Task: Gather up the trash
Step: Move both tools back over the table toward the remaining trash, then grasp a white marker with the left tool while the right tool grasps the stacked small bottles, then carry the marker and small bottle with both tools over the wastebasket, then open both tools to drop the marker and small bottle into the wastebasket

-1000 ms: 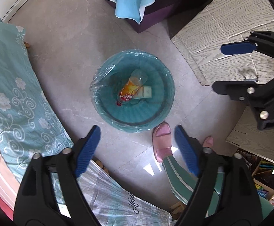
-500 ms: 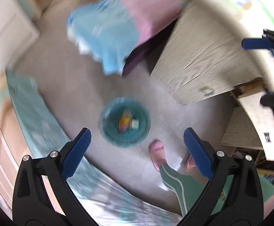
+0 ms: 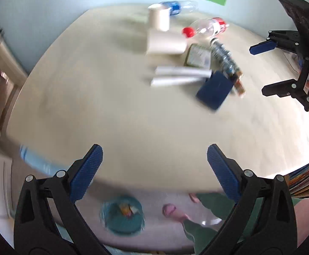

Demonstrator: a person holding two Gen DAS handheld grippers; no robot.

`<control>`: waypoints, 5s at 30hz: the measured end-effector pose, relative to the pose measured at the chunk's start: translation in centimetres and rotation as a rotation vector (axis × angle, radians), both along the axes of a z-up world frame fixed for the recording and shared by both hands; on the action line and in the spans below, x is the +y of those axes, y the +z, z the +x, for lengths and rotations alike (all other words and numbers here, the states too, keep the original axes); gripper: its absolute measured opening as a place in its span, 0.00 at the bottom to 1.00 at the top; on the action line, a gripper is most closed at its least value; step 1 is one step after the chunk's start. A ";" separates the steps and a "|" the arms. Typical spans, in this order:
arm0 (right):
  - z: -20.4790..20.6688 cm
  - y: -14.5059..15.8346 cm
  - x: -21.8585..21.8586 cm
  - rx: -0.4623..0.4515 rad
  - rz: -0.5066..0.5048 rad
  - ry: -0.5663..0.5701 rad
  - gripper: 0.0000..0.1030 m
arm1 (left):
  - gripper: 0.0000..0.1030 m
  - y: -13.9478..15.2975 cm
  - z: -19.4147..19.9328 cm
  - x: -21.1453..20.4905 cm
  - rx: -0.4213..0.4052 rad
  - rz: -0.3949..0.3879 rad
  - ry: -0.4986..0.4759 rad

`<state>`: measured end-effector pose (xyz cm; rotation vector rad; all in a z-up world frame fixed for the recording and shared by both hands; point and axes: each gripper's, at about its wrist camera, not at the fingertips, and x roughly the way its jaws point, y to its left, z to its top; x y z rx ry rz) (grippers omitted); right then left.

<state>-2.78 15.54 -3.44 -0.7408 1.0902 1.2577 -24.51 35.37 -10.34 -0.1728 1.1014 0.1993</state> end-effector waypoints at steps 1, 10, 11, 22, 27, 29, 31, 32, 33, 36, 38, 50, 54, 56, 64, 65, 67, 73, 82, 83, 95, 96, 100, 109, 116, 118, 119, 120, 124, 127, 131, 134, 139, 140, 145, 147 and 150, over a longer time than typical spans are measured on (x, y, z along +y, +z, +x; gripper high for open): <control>1.5 -0.5 -0.5 -0.003 -0.007 -0.021 0.91 | 0.94 -0.2 1.8 -0.2 0.010 0.015 -0.023; 9.2 -5.8 -2.7 0.044 -0.071 -0.136 0.90 | 0.93 -2.7 12.3 0.3 0.028 0.064 -0.203; 9.5 -6.3 -2.9 0.053 -0.072 -0.135 0.90 | 0.93 -3.5 13.2 0.5 0.041 0.071 -0.216; 11.1 -9.9 -3.0 0.101 -0.139 -0.120 0.69 | 0.59 -7.9 15.0 -0.3 0.121 0.021 -0.373; 12.0 -11.0 -2.7 0.095 -0.153 -0.145 0.65 | 0.33 -7.8 15.2 -1.7 0.109 0.032 -0.431; 12.2 -11.5 -2.8 0.086 -0.175 -0.146 0.58 | 0.27 -7.8 15.3 -2.4 0.122 0.028 -0.459; 12.5 -11.5 -3.0 0.079 -0.172 -0.147 0.53 | 0.21 -7.8 15.4 -2.9 0.136 0.015 -0.487; 12.6 -11.5 -3.0 0.071 -0.177 -0.147 0.46 | 0.19 -7.8 15.4 -3.1 0.149 -0.018 -0.489; 12.7 -11.5 -3.0 0.056 -0.183 -0.148 0.35 | 0.19 -7.7 15.5 -3.2 0.160 -0.062 -0.483; 13.4 -11.5 -3.5 0.057 -0.191 -0.164 0.21 | 0.14 -7.9 15.2 -4.4 0.176 -0.031 -0.519; 13.7 -11.6 -3.9 0.054 -0.188 -0.169 0.21 | 0.14 -7.9 15.6 -5.0 0.181 -0.013 -0.513; 14.7 -10.4 -5.5 0.075 -0.172 -0.213 0.21 | 0.11 -7.5 13.3 -4.1 0.185 -0.045 -0.432; 14.9 -9.1 -5.8 0.069 -0.156 -0.226 0.21 | 0.11 -6.8 11.2 -3.7 0.164 -0.063 -0.379; 14.8 -8.4 -5.8 0.069 -0.147 -0.229 0.21 | 0.11 -6.2 10.1 -3.2 0.149 -0.075 -0.349; 13.0 -4.6 -4.3 0.065 -0.087 -0.160 0.21 | 0.11 -3.4 5.7 -1.6 0.087 -0.105 -0.236; 12.5 -4.1 -3.7 0.069 -0.083 -0.135 0.21 | 0.11 -3.3 4.7 -1.5 0.082 -0.110 -0.216; 11.2 -3.1 -2.5 0.003 -0.095 -0.093 0.21 | 0.11 -3.2 3.3 -1.2 0.068 -0.110 -0.182; 10.4 -2.6 -1.8 -0.023 -0.112 -0.087 0.21 | 0.11 -4.1 1.6 -0.5 0.026 -0.125 -0.093; 9.6 0.7 -2.3 -0.032 -0.088 -0.096 0.21 | 0.11 -2.9 -0.7 0.2 -0.021 -0.131 -0.037; 9.4 1.2 -2.2 -0.027 -0.080 -0.092 0.21 | 0.11 -2.7 -1.0 0.3 -0.027 -0.131 -0.032; -0.3 5.3 7.4 0.090 0.064 0.190 0.21 | 0.11 -0.9 -9.8 2.7 -0.034 -0.126 0.147; -1.8 5.4 8.8 0.105 0.072 0.230 0.21 | 0.11 -1.0 -11.2 2.8 -0.029 -0.127 0.176; -8.3 4.9 13.8 0.162 0.087 0.392 0.21 | 0.11 -1.5 -17.1 3.0 -0.012 -0.132 0.292; -24.0 -1.6 23.2 0.252 -0.003 0.657 0.21 | 0.11 -7.9 -29.3 4.0 0.062 -0.229 0.526; -33.3 -9.6 27.0 0.274 -0.129 0.738 0.21 | 0.11 -14.7 -33.4 5.1 0.111 -0.301 0.567; -34.8 -11.4 27.4 0.283 -0.149 0.746 0.21 | 0.11 -16.2 -33.9 5.5 0.116 -0.313 0.568; -35.7 -12.5 27.8 0.286 -0.164 0.747 0.21 | 0.11 -17.1 -34.2 5.8 0.120 -0.316 0.573; -36.5 -13.5 27.9 0.293 -0.176 0.750 0.22 | 0.11 -17.8 -34.4 6.0 0.120 -0.322 0.572; -38.9 -17.7 28.6 0.315 -0.211 0.749 0.32 | 0.12 -21.3 -34.7 7.1 0.140 -0.336 0.587; -40.1 -21.3 28.9 0.320 -0.243 0.730 0.33 | 0.13 -24.8 -34.8 7.7 0.176 -0.343 0.610; -40.6 -22.6 29.2 0.303 -0.279 0.711 0.41 | 0.32 -26.6 -35.0 8.0 0.195 -0.367 0.613; -39.7 -21.4 28.9 0.300 -0.248 0.701 0.54 | 0.36 -26.0 -35.2 7.6 0.177 -0.375 0.604; -38.0 -19.4 28.5 0.299 -0.227 0.689 0.54 | 0.43 -23.8 -35.2 6.7 0.161 -0.353 0.591; -37.6 -18.9 28.3 0.298 -0.221 0.689 0.54 | 0.44 -23.4 -35.2 6.6 0.160 -0.350 0.589; -35.7 -15.7 27.3 0.300 -0.188 0.686 0.55 | 0.51 -20.9 -34.7 6.3 0.161 -0.305 0.577; -35.0 -14.1 26.8 0.321 -0.169 0.686 0.65 | 0.60 -20.1 -34.6 6.5 0.171 -0.292 0.587; -33.4 -10.9 25.4 0.366 -0.137 0.689 0.69 | 0.75 -18.1 -34.3 6.8 0.159 -0.284 0.600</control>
